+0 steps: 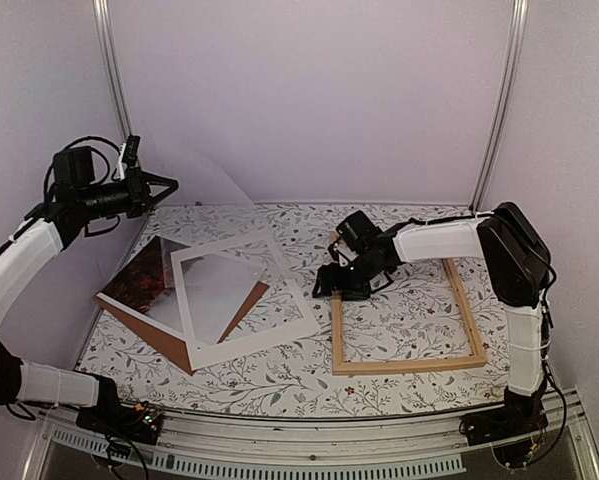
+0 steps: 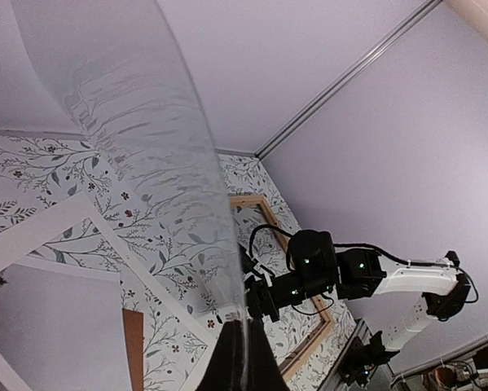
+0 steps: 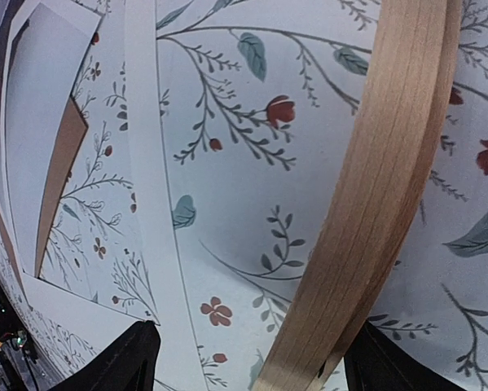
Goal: Put the photo into the frame
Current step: Move the frame body to the center of the board, then place the glass panel in the frame body.
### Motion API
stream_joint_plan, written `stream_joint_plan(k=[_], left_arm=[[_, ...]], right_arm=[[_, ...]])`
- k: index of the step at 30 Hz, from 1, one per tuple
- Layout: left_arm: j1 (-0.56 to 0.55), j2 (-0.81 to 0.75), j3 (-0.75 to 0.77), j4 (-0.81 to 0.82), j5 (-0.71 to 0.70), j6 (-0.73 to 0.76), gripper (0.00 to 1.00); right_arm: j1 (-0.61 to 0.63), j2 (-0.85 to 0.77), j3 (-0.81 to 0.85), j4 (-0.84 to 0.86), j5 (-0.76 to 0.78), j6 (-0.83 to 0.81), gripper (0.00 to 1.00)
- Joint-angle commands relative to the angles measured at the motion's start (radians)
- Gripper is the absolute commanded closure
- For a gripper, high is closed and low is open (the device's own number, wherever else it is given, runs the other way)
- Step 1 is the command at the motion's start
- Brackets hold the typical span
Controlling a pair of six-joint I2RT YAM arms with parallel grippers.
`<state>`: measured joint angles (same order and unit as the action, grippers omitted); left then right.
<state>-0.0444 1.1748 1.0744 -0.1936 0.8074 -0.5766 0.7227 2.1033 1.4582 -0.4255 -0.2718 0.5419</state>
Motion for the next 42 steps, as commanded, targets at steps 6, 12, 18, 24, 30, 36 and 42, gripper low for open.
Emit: stream_joint_plan(k=[6,12,18,24,30,36,42], left_arm=[[0.008,0.020,0.091,-0.074,-0.076,0.091,1.00],[0.007,0.022,0.120,-0.091,-0.098,0.100,1.00],[0.008,0.021,0.124,-0.096,-0.109,0.099,1.00],[0.006,0.021,0.126,-0.081,-0.091,0.080,1.00],[0.003,0.022,0.123,-0.045,-0.030,0.037,1.00],[-0.018,0.001,0.114,0.015,0.010,-0.021,1.00],[-0.078,-0.001,0.094,0.080,0.019,-0.075,1.00]], right_arm=[[0.093,0.030,-0.023,0.109,-0.098,0.140,0.19],[0.100,0.076,0.048,0.155,-0.142,0.170,0.19],[0.100,0.133,0.127,0.213,-0.178,0.199,0.19],[0.098,0.183,0.223,0.221,-0.206,0.204,0.18],[0.050,0.093,0.157,0.149,-0.102,0.125,0.17],[-0.053,-0.088,0.028,0.057,0.035,0.034,0.15],[-0.165,-0.263,-0.080,-0.001,0.127,-0.026,0.15]])
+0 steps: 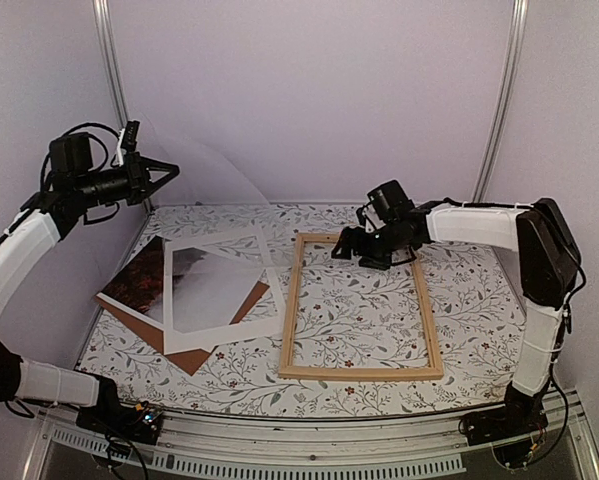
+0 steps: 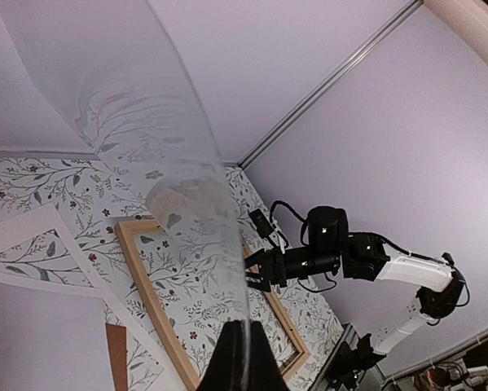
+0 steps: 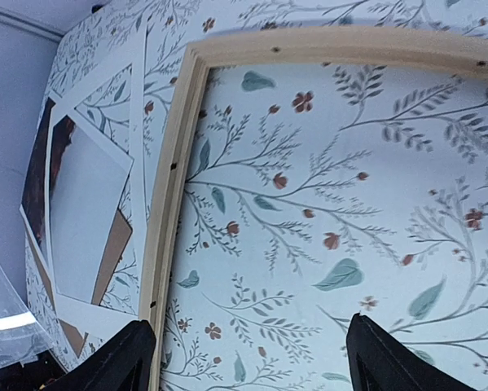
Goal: Put the photo into the frame
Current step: Place the glass panel in the frame body.
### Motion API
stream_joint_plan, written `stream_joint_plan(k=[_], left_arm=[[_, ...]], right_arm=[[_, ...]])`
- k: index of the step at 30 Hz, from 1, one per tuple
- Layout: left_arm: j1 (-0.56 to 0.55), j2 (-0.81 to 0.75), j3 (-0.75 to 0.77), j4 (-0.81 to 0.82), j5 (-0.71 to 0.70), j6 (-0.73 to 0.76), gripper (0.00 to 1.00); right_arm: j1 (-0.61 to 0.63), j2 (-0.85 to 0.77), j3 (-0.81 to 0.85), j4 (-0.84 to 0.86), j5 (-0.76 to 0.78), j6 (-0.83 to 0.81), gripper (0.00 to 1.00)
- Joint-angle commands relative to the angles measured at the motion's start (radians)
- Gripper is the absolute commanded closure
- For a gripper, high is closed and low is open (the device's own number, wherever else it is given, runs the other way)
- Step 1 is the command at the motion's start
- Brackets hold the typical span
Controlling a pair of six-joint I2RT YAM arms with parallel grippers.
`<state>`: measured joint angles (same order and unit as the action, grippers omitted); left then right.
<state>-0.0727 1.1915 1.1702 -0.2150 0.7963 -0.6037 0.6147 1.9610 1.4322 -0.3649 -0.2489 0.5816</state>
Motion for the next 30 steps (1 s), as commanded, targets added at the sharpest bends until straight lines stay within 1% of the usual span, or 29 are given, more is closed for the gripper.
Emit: stream_joint_plan(k=[1,5,8,11,14,18,22,26,30], left_arm=[[-0.069,-0.013,-0.012,0.124,0.029,-0.062,1.00],[-0.173,0.028,-0.046,0.216,0.007,-0.102,1.00],[-0.258,0.086,-0.073,0.337,-0.019,-0.155,1.00],[-0.345,0.176,-0.084,0.460,-0.030,-0.217,1.00],[-0.425,0.269,-0.049,0.562,-0.040,-0.267,1.00],[-0.523,0.382,0.051,0.643,-0.039,-0.308,1.00],[-0.585,0.469,0.105,0.748,-0.039,-0.361,1.00],[-0.611,0.545,0.089,0.885,-0.036,-0.459,1.00],[-0.626,0.640,0.053,0.967,-0.070,-0.514,1.00]], right_arm=[[-0.077,-0.141,-0.069,-0.070,0.119,-0.072,0.15],[-0.179,-0.237,-0.121,-0.099,0.164,-0.095,0.15],[-0.264,-0.302,-0.154,-0.118,0.179,-0.106,0.15],[-0.343,-0.350,-0.173,-0.134,0.186,-0.122,0.15],[-0.412,-0.384,-0.184,-0.151,0.196,-0.136,0.15],[-0.509,-0.419,-0.196,-0.167,0.206,-0.143,0.15],[-0.587,-0.445,-0.208,-0.169,0.197,-0.159,0.15],[-0.623,-0.455,-0.220,-0.166,0.183,-0.174,0.15],[-0.647,-0.446,-0.230,-0.163,0.173,-0.185,0.15]])
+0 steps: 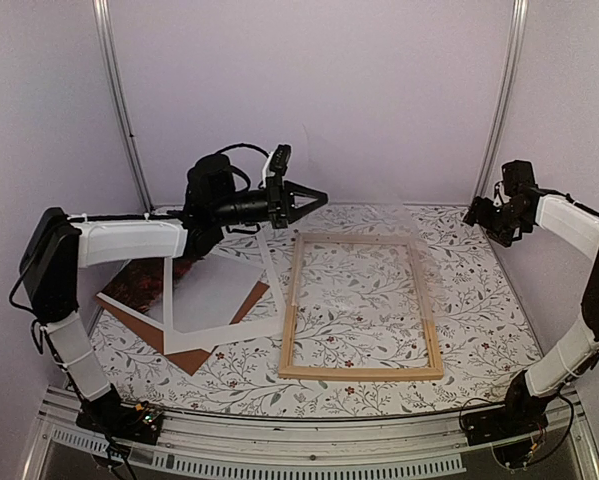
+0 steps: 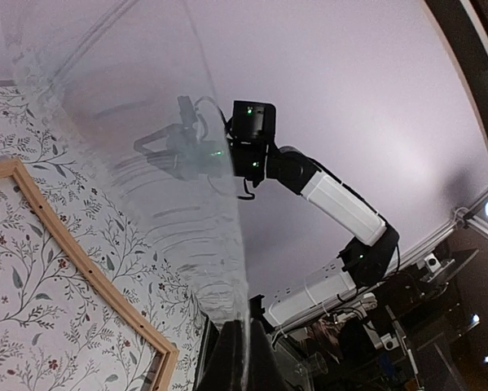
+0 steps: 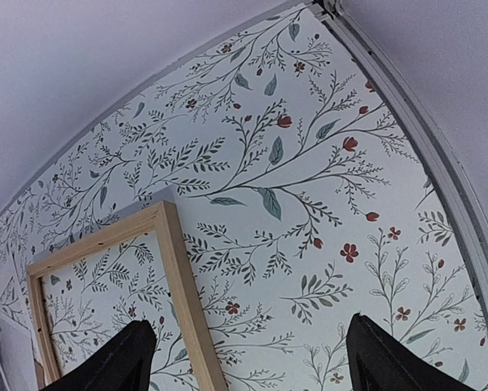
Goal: Put the photo into the frame
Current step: Place the glass panel in the frame body.
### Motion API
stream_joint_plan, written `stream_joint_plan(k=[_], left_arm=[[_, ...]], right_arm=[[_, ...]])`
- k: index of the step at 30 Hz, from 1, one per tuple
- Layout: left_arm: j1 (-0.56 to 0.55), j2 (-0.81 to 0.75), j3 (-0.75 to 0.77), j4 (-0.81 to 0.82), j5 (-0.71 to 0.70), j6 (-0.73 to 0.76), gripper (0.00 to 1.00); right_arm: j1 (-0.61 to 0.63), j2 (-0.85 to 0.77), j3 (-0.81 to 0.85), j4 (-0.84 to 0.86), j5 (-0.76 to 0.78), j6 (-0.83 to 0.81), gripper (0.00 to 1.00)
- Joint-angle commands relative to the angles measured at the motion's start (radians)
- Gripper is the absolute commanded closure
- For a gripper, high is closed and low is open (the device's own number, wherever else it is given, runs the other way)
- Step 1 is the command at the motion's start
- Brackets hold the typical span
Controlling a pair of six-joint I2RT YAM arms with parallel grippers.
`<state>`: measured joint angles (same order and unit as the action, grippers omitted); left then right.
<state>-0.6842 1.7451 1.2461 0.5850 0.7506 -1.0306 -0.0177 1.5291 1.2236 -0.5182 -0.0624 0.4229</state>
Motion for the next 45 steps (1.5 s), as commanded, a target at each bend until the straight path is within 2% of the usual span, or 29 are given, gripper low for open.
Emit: stream_joint_plan(k=[1,5,9,17,26,45], left_arm=[[-0.014,0.116,-0.031,0.194,-0.025,-0.116,1.00],[-0.022,0.238,-0.044,0.252,-0.018,-0.209,1.00],[-0.036,0.280,-0.054,0.163,-0.059,-0.179,1.00],[-0.055,0.271,-0.114,-0.003,-0.130,-0.152,1.00],[-0.061,0.272,-0.079,-0.166,-0.159,-0.052,1.00],[-0.054,0.256,-0.073,-0.288,-0.277,0.045,1.00]], right_arm=[[-0.015,-0.011,-0.023,-0.008,-0.015,-0.028,0.15],[-0.016,0.004,-0.029,-0.004,-0.022,-0.033,0.15],[-0.018,0.005,-0.035,-0.001,-0.022,-0.038,0.15],[-0.018,0.015,-0.045,0.006,-0.034,-0.041,0.15],[-0.018,0.029,-0.080,0.030,-0.067,-0.039,0.15],[-0.016,0.075,-0.119,0.050,-0.158,-0.093,0.15]])
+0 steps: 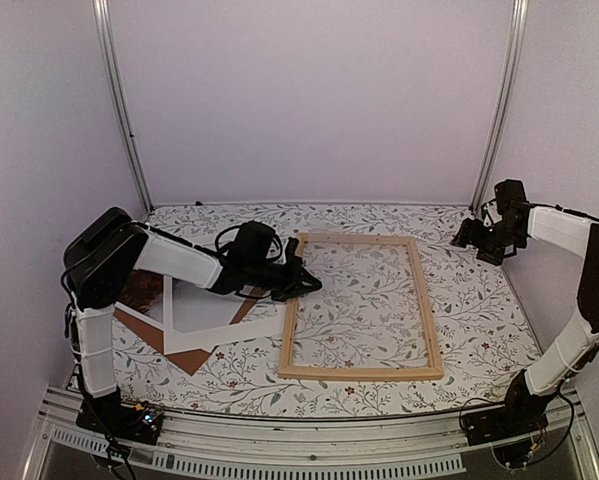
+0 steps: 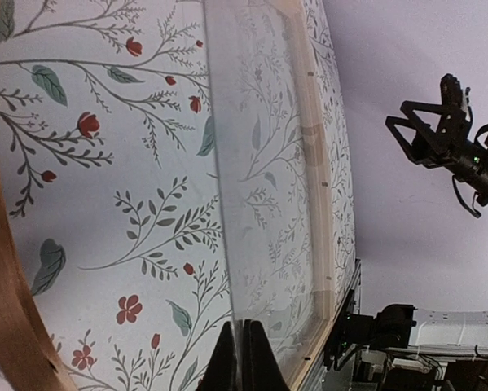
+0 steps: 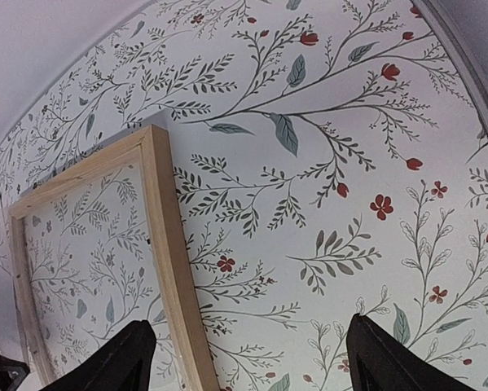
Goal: Put the photo into the frame
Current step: Place the glass panel in the frame body.
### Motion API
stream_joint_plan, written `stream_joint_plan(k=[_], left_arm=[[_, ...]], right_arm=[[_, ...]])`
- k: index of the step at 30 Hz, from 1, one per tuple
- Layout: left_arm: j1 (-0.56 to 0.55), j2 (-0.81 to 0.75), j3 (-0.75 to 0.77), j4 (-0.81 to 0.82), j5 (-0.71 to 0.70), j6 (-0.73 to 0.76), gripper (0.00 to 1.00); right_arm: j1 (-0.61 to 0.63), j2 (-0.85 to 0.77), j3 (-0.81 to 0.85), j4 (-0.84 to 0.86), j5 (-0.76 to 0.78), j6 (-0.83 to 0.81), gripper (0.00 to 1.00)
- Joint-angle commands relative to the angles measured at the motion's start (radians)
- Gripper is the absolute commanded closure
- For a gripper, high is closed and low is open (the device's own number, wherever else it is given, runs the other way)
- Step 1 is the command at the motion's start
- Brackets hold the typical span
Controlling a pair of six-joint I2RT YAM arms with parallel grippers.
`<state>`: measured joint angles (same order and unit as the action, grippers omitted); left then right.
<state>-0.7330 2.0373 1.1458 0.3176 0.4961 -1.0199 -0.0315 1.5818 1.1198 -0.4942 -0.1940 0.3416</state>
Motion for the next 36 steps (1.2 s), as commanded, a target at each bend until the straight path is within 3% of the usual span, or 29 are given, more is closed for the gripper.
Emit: stream_joint_plan(k=[1,20,36], left_arm=[[-0.004,-0.037,0.029,-0.026,-0.023,0.037,1.00],[0.010,0.004,0.118,-0.127,0.066,0.117,1.00],[0.017,-0.002,0.113,-0.146,0.060,0.129,1.00]], right_arm=[[-0.002,0.026,-0.017,0.026,-0.028,-0.012,0.15],[-0.001,0.035,-0.032,0.039,-0.044,-0.010,0.15],[0.012,0.051,-0.034,0.046,-0.051,-0.005,0.15]])
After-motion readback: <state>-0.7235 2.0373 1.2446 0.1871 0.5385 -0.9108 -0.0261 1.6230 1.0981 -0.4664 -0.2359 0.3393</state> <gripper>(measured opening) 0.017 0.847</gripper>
